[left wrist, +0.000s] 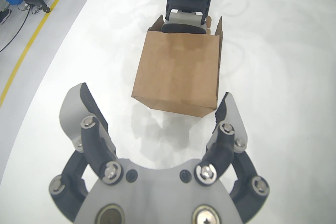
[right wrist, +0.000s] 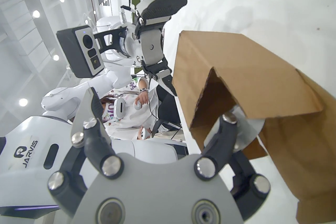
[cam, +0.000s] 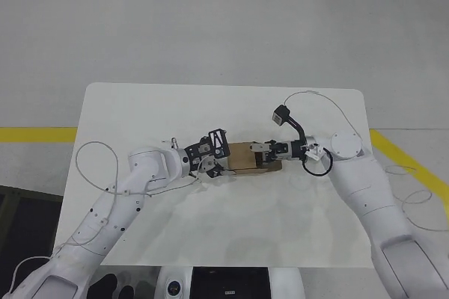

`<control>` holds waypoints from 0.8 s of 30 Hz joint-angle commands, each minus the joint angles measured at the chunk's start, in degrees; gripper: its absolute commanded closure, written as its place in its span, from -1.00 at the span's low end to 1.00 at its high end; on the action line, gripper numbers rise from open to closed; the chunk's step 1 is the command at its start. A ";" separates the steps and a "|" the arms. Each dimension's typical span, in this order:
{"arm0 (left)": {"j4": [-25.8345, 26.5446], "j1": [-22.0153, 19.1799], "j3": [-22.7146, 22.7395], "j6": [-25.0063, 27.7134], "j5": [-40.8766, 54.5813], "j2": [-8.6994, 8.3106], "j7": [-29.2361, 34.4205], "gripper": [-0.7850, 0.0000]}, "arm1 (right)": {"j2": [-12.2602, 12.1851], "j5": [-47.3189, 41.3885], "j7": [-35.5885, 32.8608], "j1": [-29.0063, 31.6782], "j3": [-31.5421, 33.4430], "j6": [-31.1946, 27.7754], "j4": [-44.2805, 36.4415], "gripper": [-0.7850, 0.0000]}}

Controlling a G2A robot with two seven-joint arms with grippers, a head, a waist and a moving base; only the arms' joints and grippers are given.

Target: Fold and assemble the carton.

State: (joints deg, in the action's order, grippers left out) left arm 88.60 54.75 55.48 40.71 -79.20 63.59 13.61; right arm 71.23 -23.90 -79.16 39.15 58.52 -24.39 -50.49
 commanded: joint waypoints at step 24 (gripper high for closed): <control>-6.99 -0.63 -0.70 -2.40 4.91 1.28 -6.12 -1.00 | -7.18 3.31 3.34 20.38 16.39 8.27 -28.55 -1.00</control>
State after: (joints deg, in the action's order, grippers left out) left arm 81.56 54.12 54.80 38.30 -74.25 64.88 7.42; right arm 64.06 -20.63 -75.84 59.52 74.89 -16.13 -79.05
